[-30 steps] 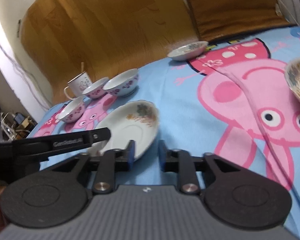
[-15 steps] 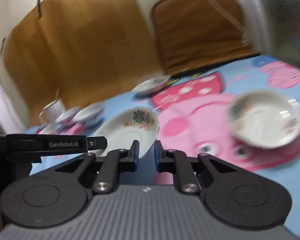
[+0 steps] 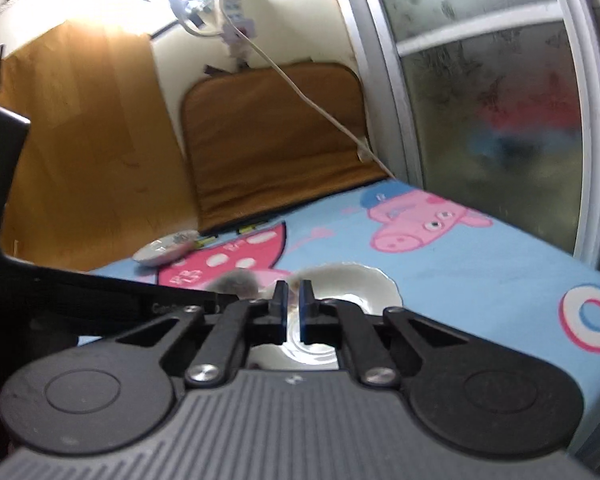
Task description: Organize plates and bowls
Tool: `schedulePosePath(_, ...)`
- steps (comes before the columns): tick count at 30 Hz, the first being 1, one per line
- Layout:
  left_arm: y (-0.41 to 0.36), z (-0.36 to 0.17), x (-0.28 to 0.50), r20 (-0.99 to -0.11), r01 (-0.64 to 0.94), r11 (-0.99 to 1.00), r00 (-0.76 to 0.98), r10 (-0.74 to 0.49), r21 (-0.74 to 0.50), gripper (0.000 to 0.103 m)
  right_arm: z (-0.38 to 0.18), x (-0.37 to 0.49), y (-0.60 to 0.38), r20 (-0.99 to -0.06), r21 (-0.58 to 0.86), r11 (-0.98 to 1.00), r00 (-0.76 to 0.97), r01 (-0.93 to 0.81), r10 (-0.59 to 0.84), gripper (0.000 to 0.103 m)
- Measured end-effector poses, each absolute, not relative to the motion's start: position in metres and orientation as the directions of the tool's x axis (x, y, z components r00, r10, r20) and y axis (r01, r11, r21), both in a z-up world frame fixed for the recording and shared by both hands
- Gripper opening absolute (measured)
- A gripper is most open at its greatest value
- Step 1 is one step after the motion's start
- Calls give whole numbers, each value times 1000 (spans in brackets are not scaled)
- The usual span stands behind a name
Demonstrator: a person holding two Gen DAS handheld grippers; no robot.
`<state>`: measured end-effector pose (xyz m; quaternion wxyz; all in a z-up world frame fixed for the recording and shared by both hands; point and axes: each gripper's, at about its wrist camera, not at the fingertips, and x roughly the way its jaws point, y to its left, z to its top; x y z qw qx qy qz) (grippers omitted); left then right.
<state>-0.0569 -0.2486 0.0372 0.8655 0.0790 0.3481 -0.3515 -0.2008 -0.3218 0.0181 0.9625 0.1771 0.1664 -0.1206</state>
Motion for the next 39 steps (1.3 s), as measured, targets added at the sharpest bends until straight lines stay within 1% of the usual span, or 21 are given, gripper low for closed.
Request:
schedulePosePath(3, -229, 43, -53, -652, 639, 756, 514, -557, -142, 11, 17, -200, -325, -369, 315, 907, 917, 279, -154, 8)
schedulePosePath(5, -210, 49, -50, -640, 616, 772, 533, -553, -155, 12, 18, -199, -327, -367, 339, 906, 922, 255, -122, 12)
schedulePosePath(6, -201, 51, -48, -640, 603, 782, 541, -546, -159, 12, 19, -201, -328, -362, 354, 902, 925, 249, -114, 12)
schedulePosePath(7, -190, 52, -46, -642, 584, 794, 547, -537, -167, 16, 20, -203, -331, -360, 370, 896, 927, 246, -106, 12)
schedulePosePath(8, -180, 50, -43, -646, 567, 803, 546, -533, -183, 28, 21, -203, -332, -362, 384, 891, 927, 243, -97, 13)
schedulePosePath(10, -168, 43, -35, -667, 534, 816, 527, -526, -222, 47, 22, -204, -336, -361, 418, 876, 929, 240, -82, 16)
schedulePosePath(11, -163, 37, -31, -679, 521, 819, 512, -526, -242, 48, 22, -204, -337, -362, 433, 869, 929, 237, -73, 24)
schedulePosePath(13, -160, 23, -26, -706, 508, 812, 460, -538, -287, 49, 23, -204, -338, -361, 457, 859, 931, 232, -59, 36)
schedulePosePath(14, -159, 19, -26, -693, 509, 805, 460, -554, -306, 54, 23, -205, -337, -358, 460, 858, 932, 230, -58, 36)
schedulePosePath(15, -160, 18, -27, -685, 514, 801, 464, -561, -307, 55, 24, -206, -335, -359, 456, 860, 932, 229, -58, 36)
schedulePosePath(19, -173, 16, -28, -675, 543, 778, 448, -586, -315, 52, 20, -201, -327, -379, 432, 874, 924, 222, -47, 35)
schedulePosePath(20, -177, 15, -29, -675, 553, 780, 459, -579, -294, 47, 17, -198, -326, -393, 430, 876, 919, 220, -38, 24)
schedulePosePath(21, -182, 15, -31, -676, 562, 780, 463, -573, -276, 44, 14, -196, -326, -405, 439, 872, 914, 216, -23, 17)
schedulePosePath(22, -187, 15, -32, -676, 570, 779, 468, -569, -261, 41, 12, -194, -329, -405, 467, 859, 914, 210, -3, 11)
schedulePosePath(23, -190, 16, -32, -676, 580, 771, 459, -576, -263, 38, 11, -193, -331, -409, 491, 845, 912, 212, 9, 8)
schedulePosePath(25, -196, 18, -32, -681, 575, 775, 458, -571, -263, 38, 11, -189, -339, -414, 539, 812, 910, 224, 24, 8)
schedulePosePath(27, -198, 19, -30, -678, 568, 776, 459, -575, -274, 34, 10, -186, -353, -409, 614, 755, 911, 228, 58, 9)
schedulePosePath(28, -198, 21, -29, -677, 560, 781, 463, -572, -276, 26, 10, -185, -358, -407, 637, 735, 911, 231, 67, 9)
schedulePosePath(29, -198, 23, -27, -677, 556, 782, 462, -572, -281, 23, 13, -184, -361, -408, 641, 731, 911, 236, 64, 9)
schedulePosePath(32, -203, 31, -22, -671, 551, 774, 449, -590, -312, 22, 21, -182, -366, -397, 636, 735, 916, 236, 50, 9)
schedulePosePath(39, -241, 53, -21, -651, 613, 736, 440, -619, -286, 22, 28, -190, -392, -362, 644, 714, 932, 274, -30, 9)
